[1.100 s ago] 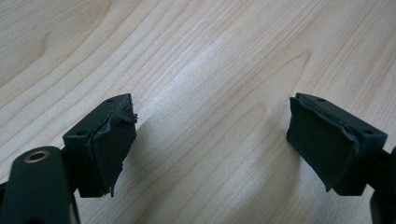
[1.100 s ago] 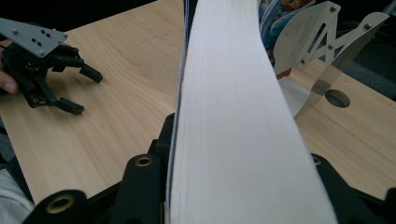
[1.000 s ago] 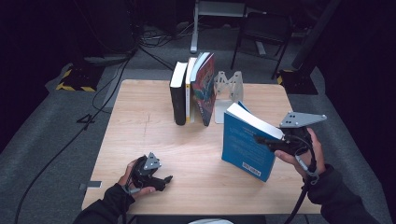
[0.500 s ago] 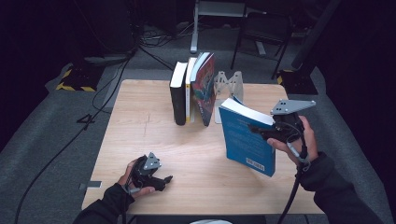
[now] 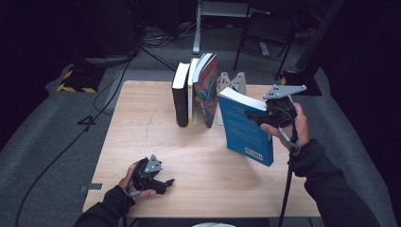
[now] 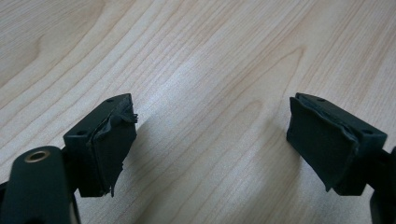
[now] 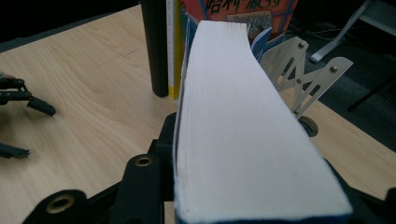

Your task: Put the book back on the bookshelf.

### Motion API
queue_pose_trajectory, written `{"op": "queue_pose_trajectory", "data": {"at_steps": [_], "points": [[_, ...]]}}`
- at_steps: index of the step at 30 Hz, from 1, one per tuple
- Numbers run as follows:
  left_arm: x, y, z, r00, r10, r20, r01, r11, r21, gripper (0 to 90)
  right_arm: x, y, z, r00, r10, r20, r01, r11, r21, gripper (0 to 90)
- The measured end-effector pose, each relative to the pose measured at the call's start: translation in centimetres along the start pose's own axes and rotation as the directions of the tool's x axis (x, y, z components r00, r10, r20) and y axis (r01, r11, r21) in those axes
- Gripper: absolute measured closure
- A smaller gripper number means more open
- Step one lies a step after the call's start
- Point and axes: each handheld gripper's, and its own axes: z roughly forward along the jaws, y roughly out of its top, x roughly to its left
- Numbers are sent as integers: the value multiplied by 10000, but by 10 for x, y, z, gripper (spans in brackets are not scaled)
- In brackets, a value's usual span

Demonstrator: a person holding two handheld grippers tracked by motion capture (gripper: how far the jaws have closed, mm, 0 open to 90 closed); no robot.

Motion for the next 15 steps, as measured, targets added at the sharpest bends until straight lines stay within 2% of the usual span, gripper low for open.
{"op": "queue_pose_trajectory", "data": {"at_steps": [6,9,15], "points": [[0,0,0,10000,-2,1,2,10000,4,155,-7,10,6,9998,60,213,-58,9999,-112,600],[0,0,0,10000,-7,3,7,10000,2,155,-12,18,13,9987,176,485,-168,9997,-180,600],[0,0,0,10000,-6,3,6,10000,3,155,-19,28,20,9975,377,592,-358,9989,-315,600]]}}
